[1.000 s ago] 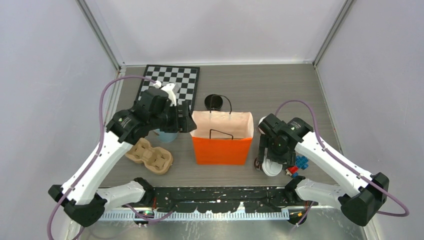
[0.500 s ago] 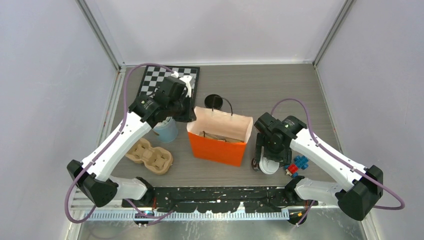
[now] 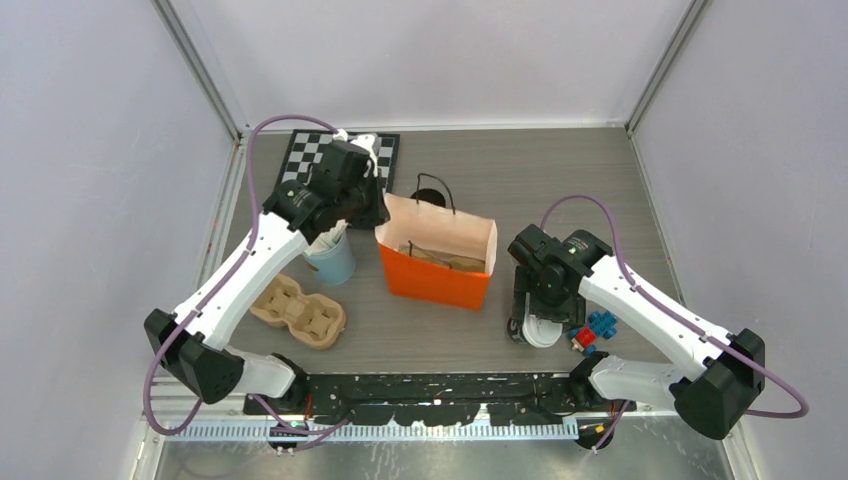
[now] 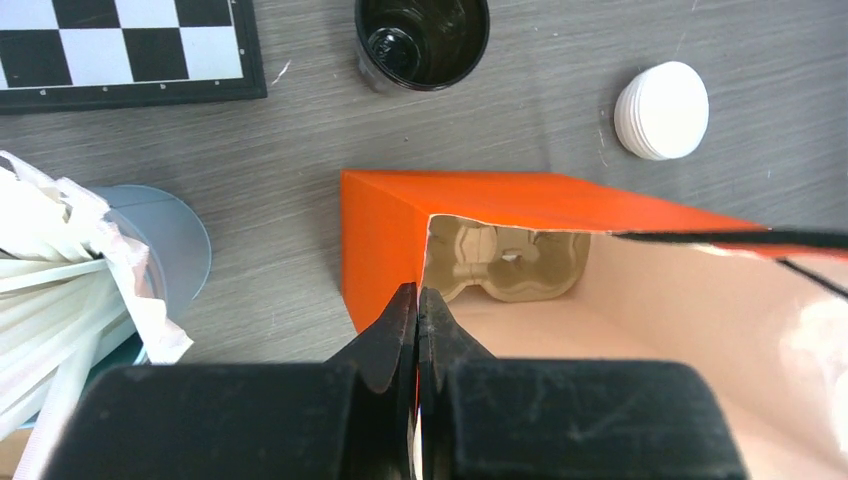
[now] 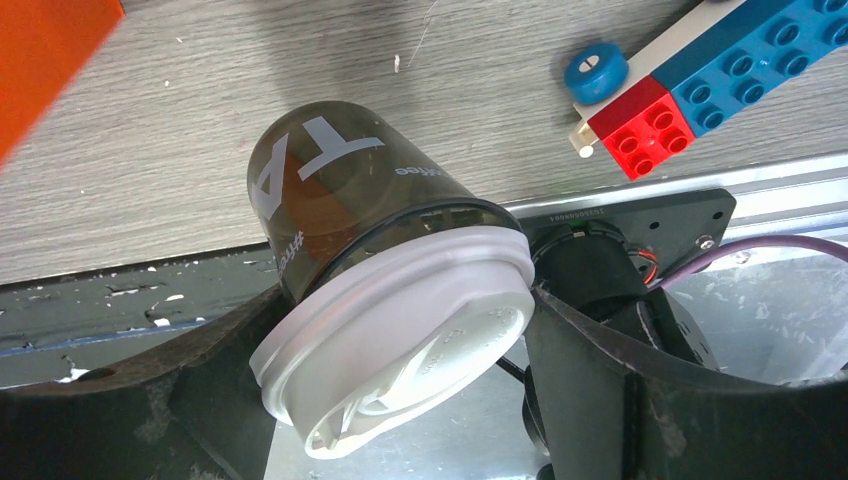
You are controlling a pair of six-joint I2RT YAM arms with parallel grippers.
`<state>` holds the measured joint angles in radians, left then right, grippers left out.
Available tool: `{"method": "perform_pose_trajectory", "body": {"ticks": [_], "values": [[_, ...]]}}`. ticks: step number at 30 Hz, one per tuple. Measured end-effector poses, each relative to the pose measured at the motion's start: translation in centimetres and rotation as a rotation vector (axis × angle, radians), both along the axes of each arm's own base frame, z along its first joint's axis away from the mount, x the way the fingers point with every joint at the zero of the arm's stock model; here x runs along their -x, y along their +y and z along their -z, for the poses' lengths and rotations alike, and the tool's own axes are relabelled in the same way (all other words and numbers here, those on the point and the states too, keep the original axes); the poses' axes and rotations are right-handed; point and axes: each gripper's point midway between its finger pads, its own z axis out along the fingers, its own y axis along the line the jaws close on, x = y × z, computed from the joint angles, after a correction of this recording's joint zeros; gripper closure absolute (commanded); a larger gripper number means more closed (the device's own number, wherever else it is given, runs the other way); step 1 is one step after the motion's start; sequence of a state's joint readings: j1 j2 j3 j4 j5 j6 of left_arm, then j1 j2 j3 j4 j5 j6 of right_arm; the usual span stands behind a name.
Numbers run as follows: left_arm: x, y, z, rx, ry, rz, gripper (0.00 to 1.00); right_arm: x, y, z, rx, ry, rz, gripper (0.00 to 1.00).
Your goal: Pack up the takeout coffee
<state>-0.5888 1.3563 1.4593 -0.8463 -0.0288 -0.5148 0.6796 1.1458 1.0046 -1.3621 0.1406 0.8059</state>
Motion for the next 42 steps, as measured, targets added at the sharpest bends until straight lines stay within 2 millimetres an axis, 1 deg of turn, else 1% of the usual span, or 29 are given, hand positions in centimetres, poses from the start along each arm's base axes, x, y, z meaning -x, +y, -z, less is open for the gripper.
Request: {"method": "perform_pose_trajectory", "body": {"ticks": [3, 9, 14, 16, 22, 24, 27, 30, 32, 34, 37, 39, 42], "values": [[-0.7, 0.3, -0.2, 0.003, 0.001, -0.027, 0.98, -0.1, -0.1, 0.0, 0.006, -0.003, -0.005, 0.16], [-2.7, -0.4, -1.0, 0.016, -0.011, -0.058, 0.87, -0.4, 0.0, 0.3, 0.019, -0.003, -0.016, 0.16], [-3.0, -0.4, -1.1, 0.015, -0.013, -0.062, 0.76, -0.7, 0.4, 1.0, 0.028, 0.002, -0.035, 0.16], [-3.0, -0.4, -1.3, 0.019, -0.016, -0.065, 0.7, -0.5, 0.5, 1.1, 0.031, 0.002, -0.047, 0.16], [-3.1, -0.5, -2.1, 0.03, -0.028, -0.068, 0.46, 0.4, 0.9, 1.5, 0.054, -0.002, -0.096, 0.17], [-3.1, -0.4, -2.6, 0.033, -0.039, -0.067, 0.41, 0.7, 1.2, 1.6, 0.063, -0.007, -0.119, 0.17], [-3.0, -0.1, -3.9, 0.035, -0.063, -0.073, 0.35, 1.0, 1.6, 1.8, 0.083, -0.013, -0.155, 0.17], [-2.4, 1.0, -5.5, 0.03, -0.098, -0.089, 0.29, 1.3, 2.2, 2.3, 0.129, -0.007, -0.202, 0.16], [-1.6, 1.9, -6.5, 0.024, -0.125, -0.098, 0.26, 1.5, 2.8, 2.6, 0.16, -0.002, -0.24, 0.16], [-0.4, 3.2, -7.7, 0.022, -0.151, -0.11, 0.25, 1.5, 3.6, 2.8, 0.186, -0.004, -0.281, 0.16], [1.7, 5.2, -9.6, 0.029, -0.197, -0.134, 0.25, 1.3, 5.2, 2.8, 0.216, -0.014, -0.342, 0.16], [3.2, 6.5, -10.5, 0.038, -0.226, -0.148, 0.26, 1.2, 6.5, 3.0, 0.221, -0.023, -0.371, 0.16], [5.2, 7.9, -10.8, 0.044, -0.247, -0.158, 0.27, 1.0, 8.1, 3.3, 0.215, -0.032, -0.402, 0.13]]}}
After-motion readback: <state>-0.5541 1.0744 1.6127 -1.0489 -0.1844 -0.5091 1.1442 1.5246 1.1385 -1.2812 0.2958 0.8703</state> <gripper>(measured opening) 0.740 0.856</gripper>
